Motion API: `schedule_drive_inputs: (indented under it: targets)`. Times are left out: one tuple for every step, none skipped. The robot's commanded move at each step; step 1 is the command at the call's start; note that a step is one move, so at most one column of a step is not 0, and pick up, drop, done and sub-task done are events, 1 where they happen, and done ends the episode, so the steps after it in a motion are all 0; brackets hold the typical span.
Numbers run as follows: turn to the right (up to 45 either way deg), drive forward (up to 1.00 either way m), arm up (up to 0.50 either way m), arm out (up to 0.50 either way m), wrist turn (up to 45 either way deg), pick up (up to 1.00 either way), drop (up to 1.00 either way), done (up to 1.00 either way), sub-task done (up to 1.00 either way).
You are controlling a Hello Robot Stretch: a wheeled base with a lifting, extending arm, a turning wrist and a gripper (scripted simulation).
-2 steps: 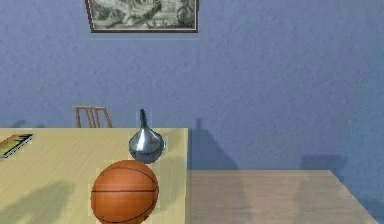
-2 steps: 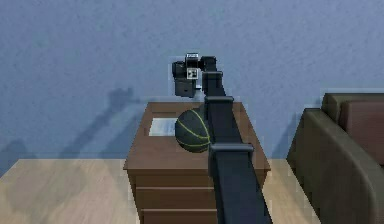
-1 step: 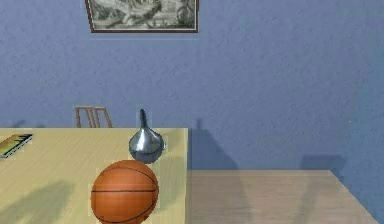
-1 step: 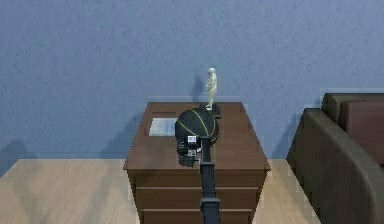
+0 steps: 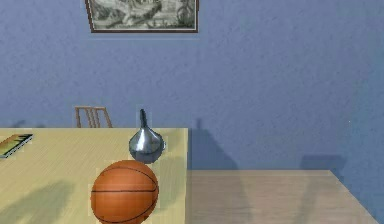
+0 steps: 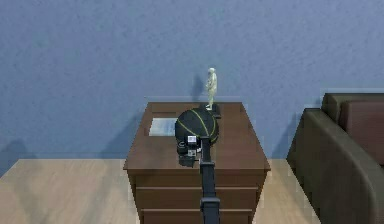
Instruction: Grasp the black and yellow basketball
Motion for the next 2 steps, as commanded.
schedule_drive_inputs:
  targets:
    - [0.0,0.0,0.1,0.0,0.0,0.0,0.0,0.0,0.0]
    - [0.0,0.0,0.0,0.0,0.0,0.0,0.0,1.0,0.0]
